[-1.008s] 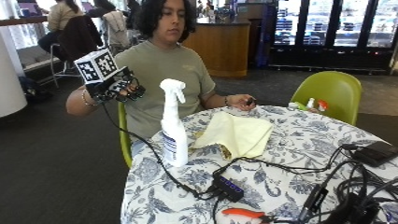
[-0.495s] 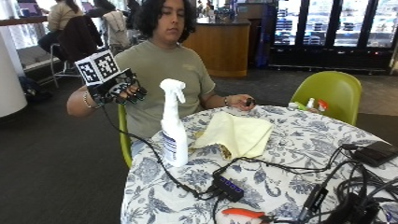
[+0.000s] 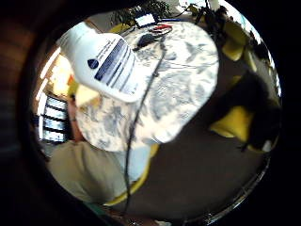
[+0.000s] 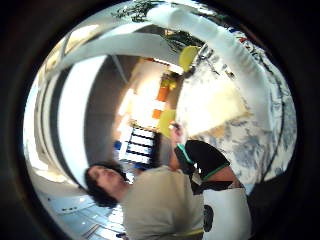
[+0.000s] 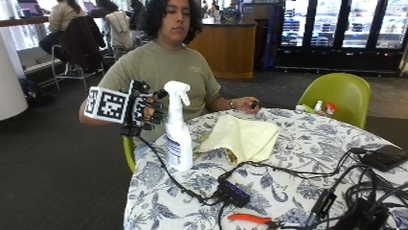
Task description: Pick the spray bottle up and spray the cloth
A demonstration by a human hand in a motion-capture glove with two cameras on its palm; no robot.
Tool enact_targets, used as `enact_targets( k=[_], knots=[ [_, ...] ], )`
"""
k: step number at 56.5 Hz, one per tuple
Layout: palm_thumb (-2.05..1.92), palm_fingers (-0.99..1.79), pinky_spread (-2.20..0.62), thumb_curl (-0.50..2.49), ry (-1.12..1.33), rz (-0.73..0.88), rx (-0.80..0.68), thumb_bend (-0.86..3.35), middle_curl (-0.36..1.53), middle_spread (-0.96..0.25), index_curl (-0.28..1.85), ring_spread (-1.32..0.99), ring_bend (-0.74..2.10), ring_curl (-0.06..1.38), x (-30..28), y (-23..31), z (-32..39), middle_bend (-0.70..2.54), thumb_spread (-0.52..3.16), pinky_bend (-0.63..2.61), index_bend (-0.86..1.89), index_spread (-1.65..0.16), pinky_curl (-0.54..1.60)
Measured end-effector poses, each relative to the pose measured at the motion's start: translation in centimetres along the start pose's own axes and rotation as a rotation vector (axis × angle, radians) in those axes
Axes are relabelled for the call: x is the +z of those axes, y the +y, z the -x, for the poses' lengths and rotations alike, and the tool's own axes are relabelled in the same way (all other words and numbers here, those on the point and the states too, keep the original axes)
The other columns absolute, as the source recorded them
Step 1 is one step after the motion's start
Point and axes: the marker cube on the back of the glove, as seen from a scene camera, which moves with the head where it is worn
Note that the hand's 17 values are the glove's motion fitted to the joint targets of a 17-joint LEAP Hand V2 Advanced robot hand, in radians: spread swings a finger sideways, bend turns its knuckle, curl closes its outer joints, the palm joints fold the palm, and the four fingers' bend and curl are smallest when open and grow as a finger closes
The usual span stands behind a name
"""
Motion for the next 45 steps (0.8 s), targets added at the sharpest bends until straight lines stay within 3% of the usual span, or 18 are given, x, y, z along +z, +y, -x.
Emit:
enact_targets(
  k=[12,21,26,30,42,44,45],
  knots=[
    [0.72,0.35,0.16,0.35,-0.151,-0.215,0.120,-0.01,0.36,0.01,0.22,-0.07,0.39,0.33,2.4,-4.5,-0.5,0.24,0.96,0.25,0.11,-0.29,0.33],
    [0.74,0.36,0.14,0.36,-0.177,-0.297,0.114,-0.03,0.36,0.04,0.21,-0.06,0.41,0.33,4.1,-7.5,-0.5,0.26,0.90,0.25,0.11,-0.25,0.34],
    [0.75,0.47,0.10,0.37,-0.147,-0.452,0.010,-0.03,0.37,0.01,0.21,-0.08,0.44,0.33,4.8,-10.1,-0.9,0.26,0.88,0.26,0.13,-0.25,0.34],
    [0.75,0.55,0.08,0.37,-0.177,-0.376,0.101,-0.03,0.37,-0.01,0.21,-0.10,0.45,0.34,5.3,-10.5,-0.5,0.27,0.86,0.28,0.11,-0.26,0.35],
    [0.74,0.63,0.03,0.37,-0.245,-0.368,0.128,-0.03,0.38,-0.05,0.24,-0.12,0.40,0.34,5.6,-14.4,-0.3,0.28,0.85,0.26,0.16,-0.28,0.35],
    [0.76,0.70,0.02,0.37,-0.273,-0.373,0.127,-0.02,0.38,-0.05,0.25,-0.12,0.40,0.33,5.3,-15.0,-0.1,0.29,0.85,0.23,0.18,-0.28,0.34],
    [0.80,0.86,0.01,0.38,-0.284,-0.369,0.123,0.00,0.39,-0.06,0.28,-0.12,0.40,0.34,5.3,-15.2,0.0,0.33,0.86,0.19,0.25,-0.27,0.33]
  ],
)
